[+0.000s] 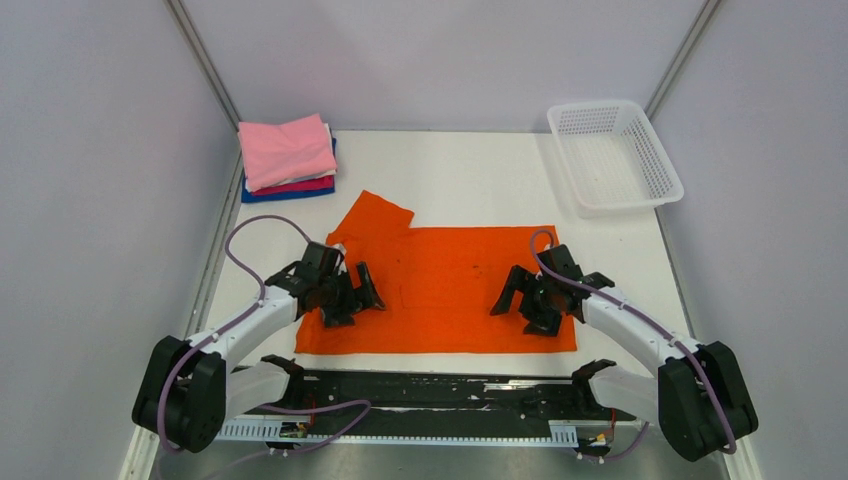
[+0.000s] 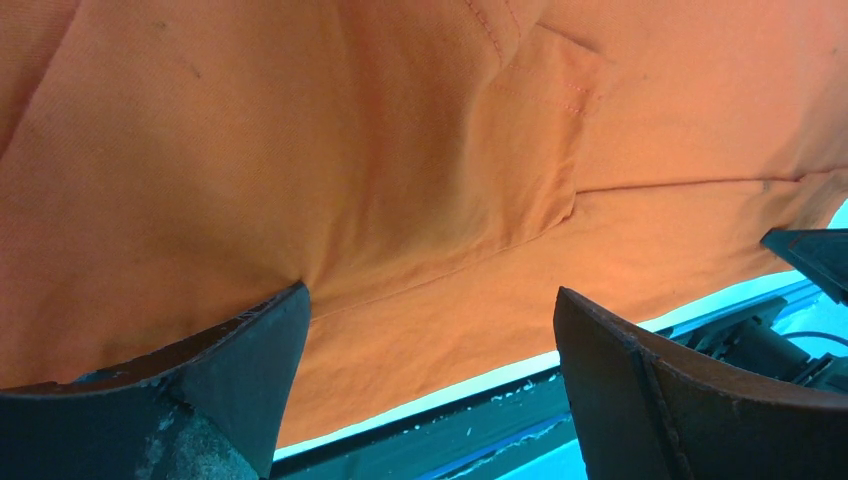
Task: Fold and stack the t-shirts
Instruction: Fold the flattened tshirt in 1/3 of the way, then grab the side of the flattened tshirt furthest away from the robot with both arms
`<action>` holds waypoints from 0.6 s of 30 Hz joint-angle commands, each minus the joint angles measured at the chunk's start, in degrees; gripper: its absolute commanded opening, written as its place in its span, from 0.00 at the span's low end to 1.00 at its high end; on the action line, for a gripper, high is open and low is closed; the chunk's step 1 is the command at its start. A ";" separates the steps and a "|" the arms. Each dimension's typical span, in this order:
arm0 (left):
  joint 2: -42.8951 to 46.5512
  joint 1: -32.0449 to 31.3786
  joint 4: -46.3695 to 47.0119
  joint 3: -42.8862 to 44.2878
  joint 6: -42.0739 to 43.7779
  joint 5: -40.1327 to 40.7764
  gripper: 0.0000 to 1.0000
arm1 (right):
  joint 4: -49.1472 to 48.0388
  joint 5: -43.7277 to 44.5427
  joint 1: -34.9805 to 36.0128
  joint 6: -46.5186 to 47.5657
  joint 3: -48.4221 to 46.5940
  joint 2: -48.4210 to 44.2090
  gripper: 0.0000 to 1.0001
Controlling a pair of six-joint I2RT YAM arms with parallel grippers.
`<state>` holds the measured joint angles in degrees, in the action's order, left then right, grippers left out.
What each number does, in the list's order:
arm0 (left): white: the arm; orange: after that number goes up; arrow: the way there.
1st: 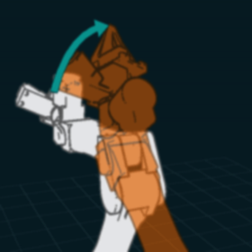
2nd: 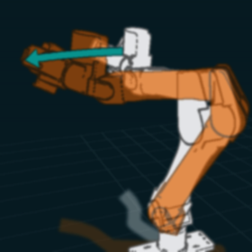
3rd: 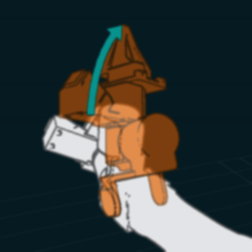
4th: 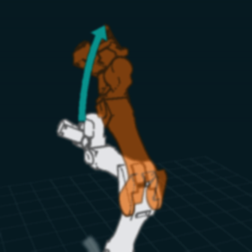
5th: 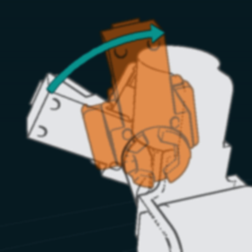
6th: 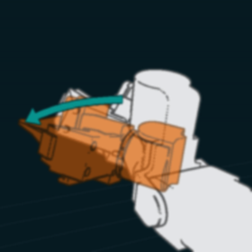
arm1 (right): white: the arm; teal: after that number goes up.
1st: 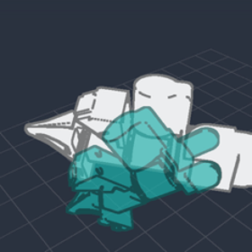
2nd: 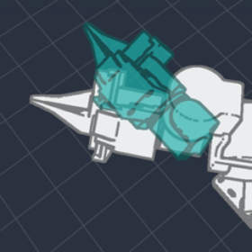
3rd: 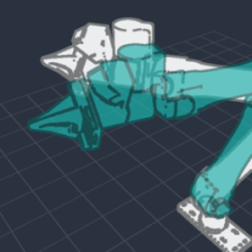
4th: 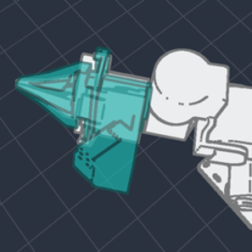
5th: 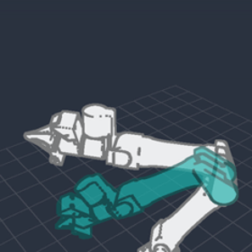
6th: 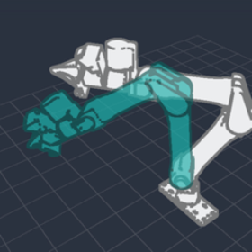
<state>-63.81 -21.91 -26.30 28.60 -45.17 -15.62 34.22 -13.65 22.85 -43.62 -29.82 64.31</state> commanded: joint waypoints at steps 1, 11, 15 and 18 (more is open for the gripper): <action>0.77 -0.47 -5.26 -2.35 -1.77 1.72 1.00 | 7.98 3.68 1.23 -4.89 1.53 -1.50 1.00; 1.07 -0.50 -3.16 6.88 0.42 5.33 1.00 | -7.50 7.34 1.23 3.14 -4.09 -8.32 1.00; 0.52 -0.50 -5.39 14.85 3.94 8.97 1.00 | -12.30 8.25 1.24 6.89 -6.75 -12.93 1.00; -2.95 -0.39 -6.58 22.35 6.80 15.75 1.00 | -15.25 15.80 1.23 6.61 -6.91 -14.07 1.00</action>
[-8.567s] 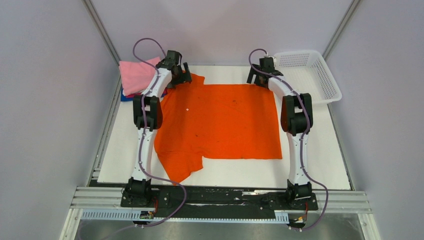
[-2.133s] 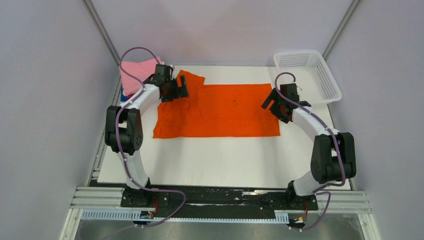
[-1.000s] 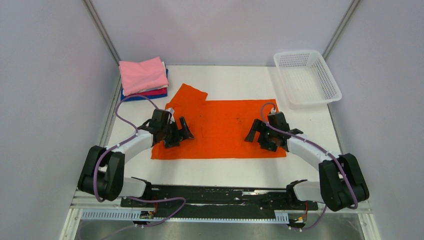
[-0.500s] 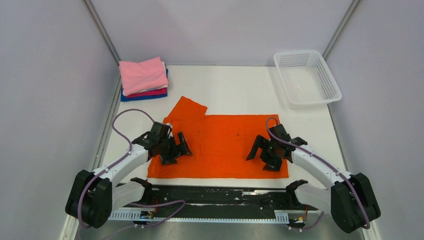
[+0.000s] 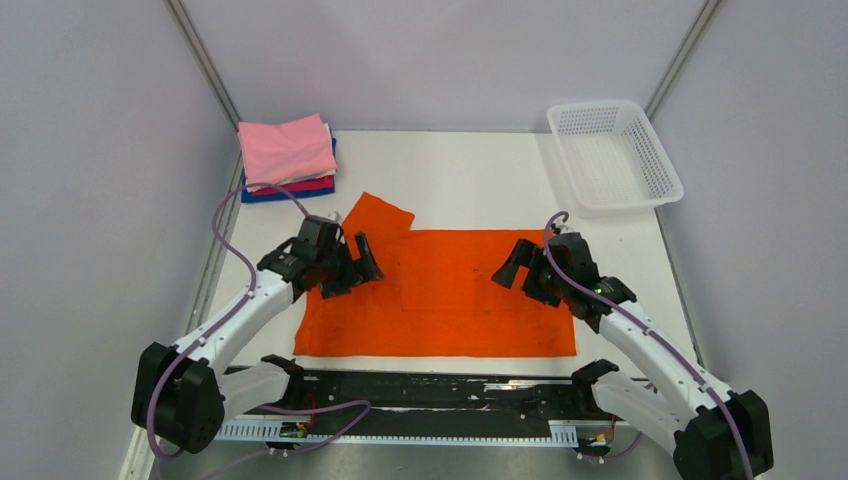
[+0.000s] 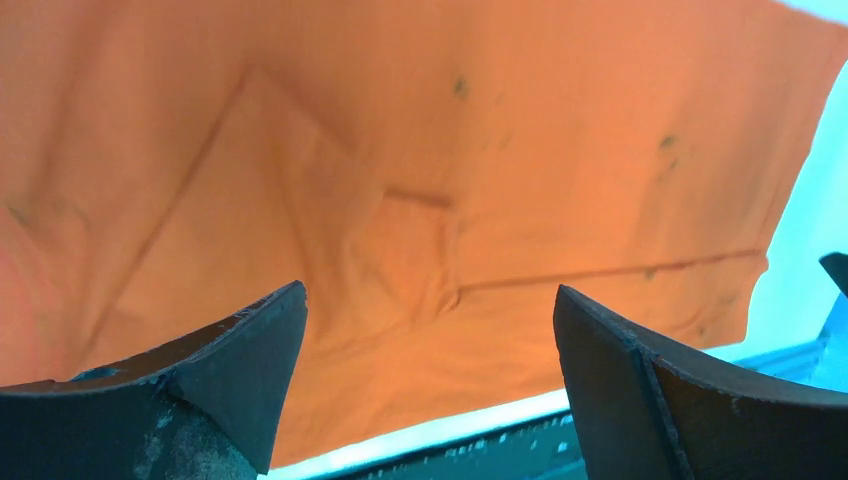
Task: Fold and stack the t-shirts
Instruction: Grab the side of the flattened tshirt furthest away from the robot with both arms
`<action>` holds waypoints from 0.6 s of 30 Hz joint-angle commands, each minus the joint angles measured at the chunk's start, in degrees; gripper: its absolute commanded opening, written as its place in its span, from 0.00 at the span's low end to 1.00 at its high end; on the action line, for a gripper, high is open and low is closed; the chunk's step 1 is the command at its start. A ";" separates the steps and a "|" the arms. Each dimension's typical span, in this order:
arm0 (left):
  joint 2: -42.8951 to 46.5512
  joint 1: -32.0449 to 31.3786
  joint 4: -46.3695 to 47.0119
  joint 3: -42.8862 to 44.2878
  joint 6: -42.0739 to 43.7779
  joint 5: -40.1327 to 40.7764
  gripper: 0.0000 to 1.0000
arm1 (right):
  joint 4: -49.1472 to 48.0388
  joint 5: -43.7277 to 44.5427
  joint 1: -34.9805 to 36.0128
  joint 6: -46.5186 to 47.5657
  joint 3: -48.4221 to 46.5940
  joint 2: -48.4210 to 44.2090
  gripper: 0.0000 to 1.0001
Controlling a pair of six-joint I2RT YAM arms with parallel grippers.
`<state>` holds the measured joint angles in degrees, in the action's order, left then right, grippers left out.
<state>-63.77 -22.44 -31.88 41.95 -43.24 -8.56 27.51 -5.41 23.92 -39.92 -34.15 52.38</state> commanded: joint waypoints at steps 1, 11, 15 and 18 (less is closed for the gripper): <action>-6.05 0.34 -1.24 10.72 5.52 9.90 1.00 | -9.71 8.81 0.12 3.02 -2.59 -1.95 1.00; -37.10 4.83 -1.60 43.05 15.83 18.22 1.00 | -12.42 12.65 -0.52 6.48 -6.46 7.38 1.00; -51.49 7.48 -6.28 57.81 17.92 17.85 1.00 | -12.47 12.87 -1.20 7.70 -7.36 10.37 1.00; -60.96 8.13 -9.85 66.31 19.55 18.32 1.00 | -12.68 13.05 -1.82 7.80 -7.42 11.51 1.00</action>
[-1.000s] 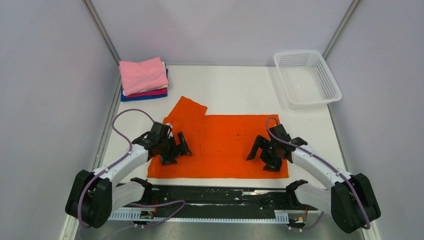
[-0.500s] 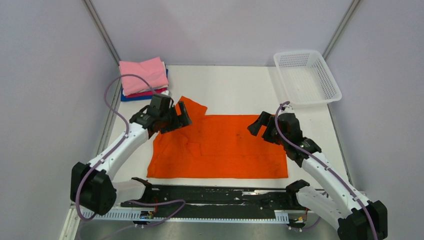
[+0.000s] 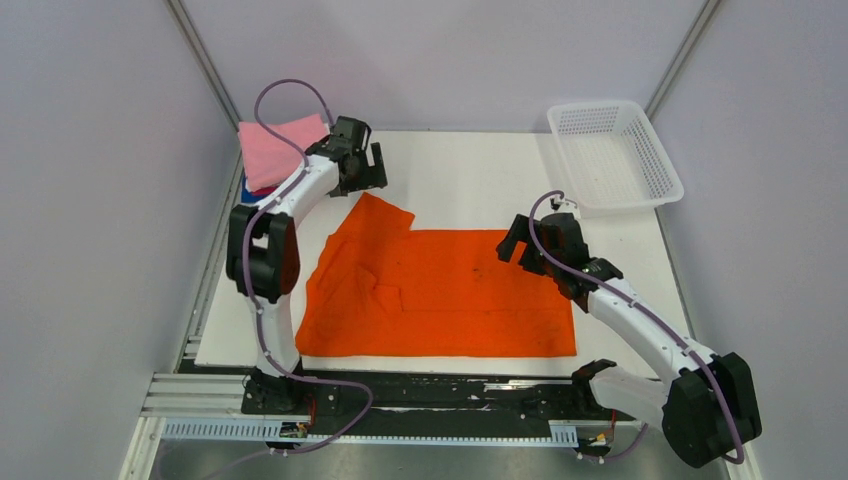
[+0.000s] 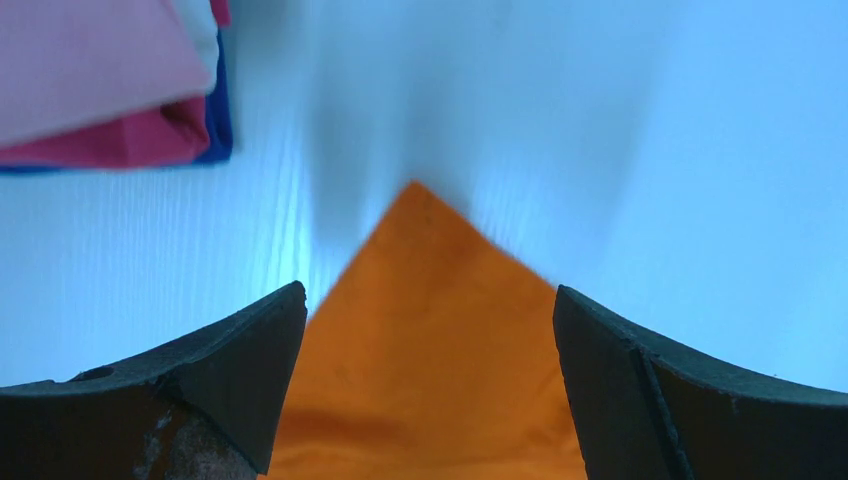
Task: Fold and stack the t-shirts
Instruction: Grab the side of the flattened tshirt furthest away from the robot with both arms
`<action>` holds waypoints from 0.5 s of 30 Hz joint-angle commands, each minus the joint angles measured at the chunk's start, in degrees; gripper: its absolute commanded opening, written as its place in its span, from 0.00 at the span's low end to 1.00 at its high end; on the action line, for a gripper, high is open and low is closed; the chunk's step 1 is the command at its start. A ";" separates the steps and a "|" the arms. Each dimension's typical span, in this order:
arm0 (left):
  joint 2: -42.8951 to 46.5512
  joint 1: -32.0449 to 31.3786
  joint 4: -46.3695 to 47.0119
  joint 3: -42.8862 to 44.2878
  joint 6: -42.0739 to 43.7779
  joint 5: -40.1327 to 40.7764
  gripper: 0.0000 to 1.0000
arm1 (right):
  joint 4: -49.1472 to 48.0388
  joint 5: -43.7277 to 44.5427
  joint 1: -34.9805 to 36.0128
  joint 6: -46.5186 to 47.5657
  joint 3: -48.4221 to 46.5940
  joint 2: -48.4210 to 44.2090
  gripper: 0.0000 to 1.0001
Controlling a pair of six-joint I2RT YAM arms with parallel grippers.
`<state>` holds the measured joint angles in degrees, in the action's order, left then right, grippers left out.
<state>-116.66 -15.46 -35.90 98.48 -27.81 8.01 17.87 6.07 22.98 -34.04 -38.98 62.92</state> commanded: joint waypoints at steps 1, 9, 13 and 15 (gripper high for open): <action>-9.64 1.41 -6.50 13.54 4.77 0.47 1.00 | -3.09 1.54 -1.06 2.07 -2.59 1.32 1.00; -20.23 1.45 -9.76 22.78 6.55 -2.36 1.00 | -3.17 2.73 -1.86 2.67 -2.00 2.12 1.00; -20.94 1.40 -9.41 21.79 5.64 -3.27 0.94 | -3.19 3.36 -1.97 2.75 -1.71 2.21 1.00; -20.76 1.28 -9.34 20.82 5.39 -3.52 0.87 | -3.16 3.58 -1.98 2.76 -1.65 2.34 1.00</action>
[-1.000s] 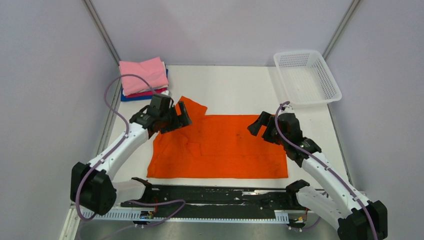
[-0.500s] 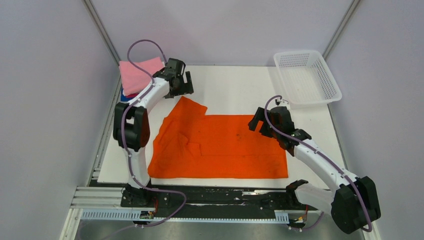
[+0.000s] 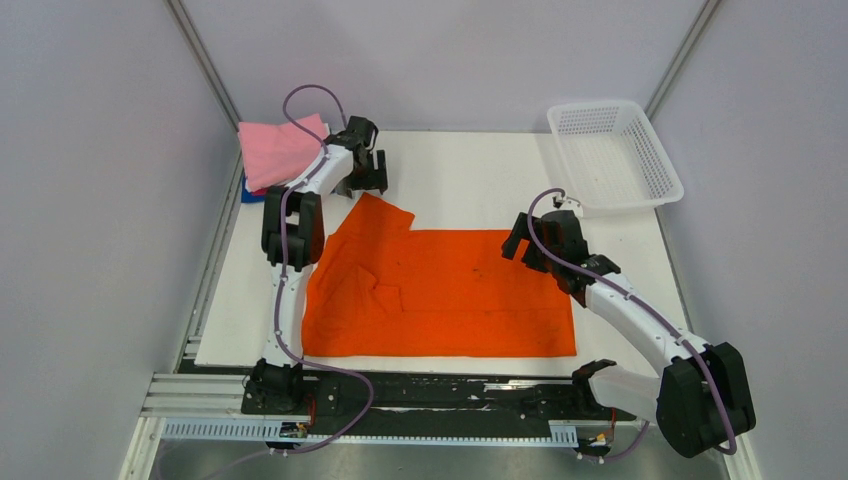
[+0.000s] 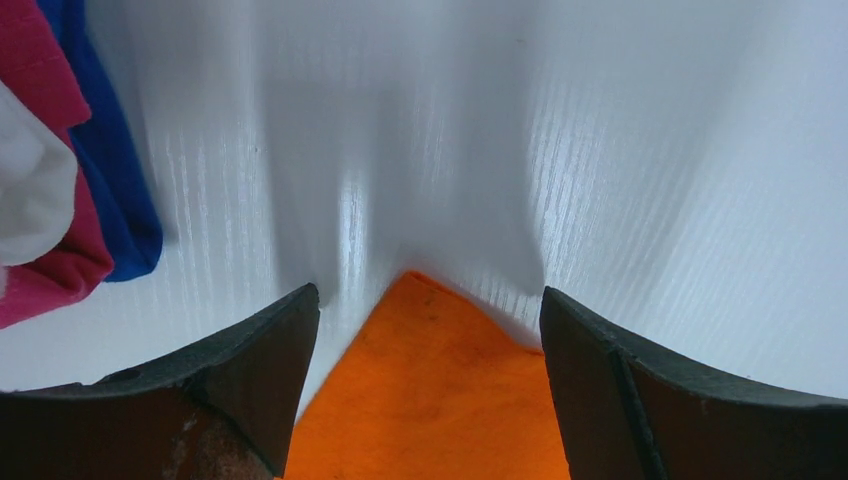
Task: Fold and stack the t-shirts
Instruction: Grab the side of the flattened tshirt furthest away from the robot with both arms
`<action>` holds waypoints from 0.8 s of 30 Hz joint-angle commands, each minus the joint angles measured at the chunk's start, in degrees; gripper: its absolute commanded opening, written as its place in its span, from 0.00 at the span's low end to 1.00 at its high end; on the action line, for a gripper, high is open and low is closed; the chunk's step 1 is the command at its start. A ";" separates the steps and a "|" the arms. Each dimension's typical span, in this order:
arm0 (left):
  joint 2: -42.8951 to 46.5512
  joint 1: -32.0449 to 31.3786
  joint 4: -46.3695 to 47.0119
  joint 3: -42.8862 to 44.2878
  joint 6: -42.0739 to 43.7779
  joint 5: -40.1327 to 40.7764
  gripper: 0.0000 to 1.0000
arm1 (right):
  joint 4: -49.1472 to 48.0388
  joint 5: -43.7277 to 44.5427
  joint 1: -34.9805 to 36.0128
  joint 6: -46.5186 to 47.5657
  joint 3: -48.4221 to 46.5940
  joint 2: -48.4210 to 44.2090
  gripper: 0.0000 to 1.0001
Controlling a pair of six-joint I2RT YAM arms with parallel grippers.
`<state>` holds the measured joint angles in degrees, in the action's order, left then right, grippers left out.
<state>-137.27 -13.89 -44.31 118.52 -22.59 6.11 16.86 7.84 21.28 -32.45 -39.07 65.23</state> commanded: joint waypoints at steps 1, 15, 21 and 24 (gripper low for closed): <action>0.01 -0.49 -0.76 -0.10 0.11 -1.23 0.84 | -2.12 1.82 -0.35 1.16 -1.54 0.06 1.00; -0.21 -3.76 -1.75 -2.54 1.17 6.38 0.53 | -2.16 2.99 -0.45 1.38 -0.67 -0.42 1.00; -0.25 -4.50 -2.19 -3.03 1.01 7.50 0.46 | -2.18 3.28 -0.48 1.29 -0.33 -0.89 1.00; -0.48 -4.73 -2.33 -2.84 0.88 8.54 0.37 | -2.14 3.79 -0.48 1.24 -0.14 -0.82 1.00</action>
<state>-137.16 -18.17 -43.40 117.30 -21.87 12.34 16.82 10.00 21.17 -32.21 -39.07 65.58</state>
